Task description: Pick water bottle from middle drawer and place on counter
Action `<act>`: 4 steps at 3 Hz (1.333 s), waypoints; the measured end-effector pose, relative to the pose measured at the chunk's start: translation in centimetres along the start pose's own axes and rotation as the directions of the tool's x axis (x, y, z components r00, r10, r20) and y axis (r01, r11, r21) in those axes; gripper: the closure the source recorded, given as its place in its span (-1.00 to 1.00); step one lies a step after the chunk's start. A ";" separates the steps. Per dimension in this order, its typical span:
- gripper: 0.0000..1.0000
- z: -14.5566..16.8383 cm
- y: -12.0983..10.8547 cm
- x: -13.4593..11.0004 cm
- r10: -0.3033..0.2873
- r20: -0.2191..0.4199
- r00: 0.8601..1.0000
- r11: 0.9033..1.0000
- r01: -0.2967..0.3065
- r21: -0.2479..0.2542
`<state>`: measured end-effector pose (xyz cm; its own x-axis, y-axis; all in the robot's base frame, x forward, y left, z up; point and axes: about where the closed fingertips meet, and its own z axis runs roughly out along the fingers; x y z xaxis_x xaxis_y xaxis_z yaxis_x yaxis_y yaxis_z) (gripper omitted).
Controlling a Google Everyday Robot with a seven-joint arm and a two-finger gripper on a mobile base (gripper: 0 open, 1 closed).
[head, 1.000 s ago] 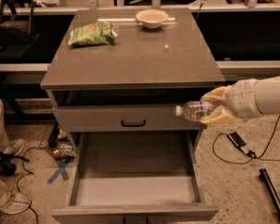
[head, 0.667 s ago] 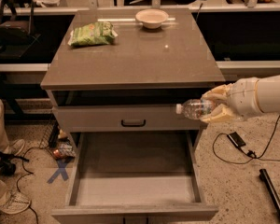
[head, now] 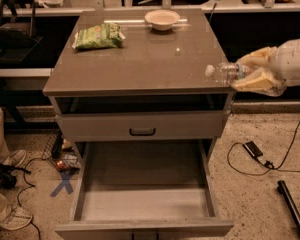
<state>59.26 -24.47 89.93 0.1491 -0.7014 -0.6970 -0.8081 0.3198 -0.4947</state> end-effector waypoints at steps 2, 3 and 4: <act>1.00 1.3 -5.7 -5.4 0.006 0.073 0.997 0.999 -0.010 0.052; 1.00 7.8 -7.3 -10.9 0.043 0.145 0.989 0.999 -0.041 -0.018; 1.00 8.1 -7.2 -10.9 0.046 0.141 0.989 0.999 -0.043 -0.023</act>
Offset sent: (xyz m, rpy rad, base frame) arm 0.0706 0.0584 0.0911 0.1197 -0.0802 0.0121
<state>68.09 -13.99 96.86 0.1907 -0.5892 -0.7851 -0.8266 0.3350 -0.4522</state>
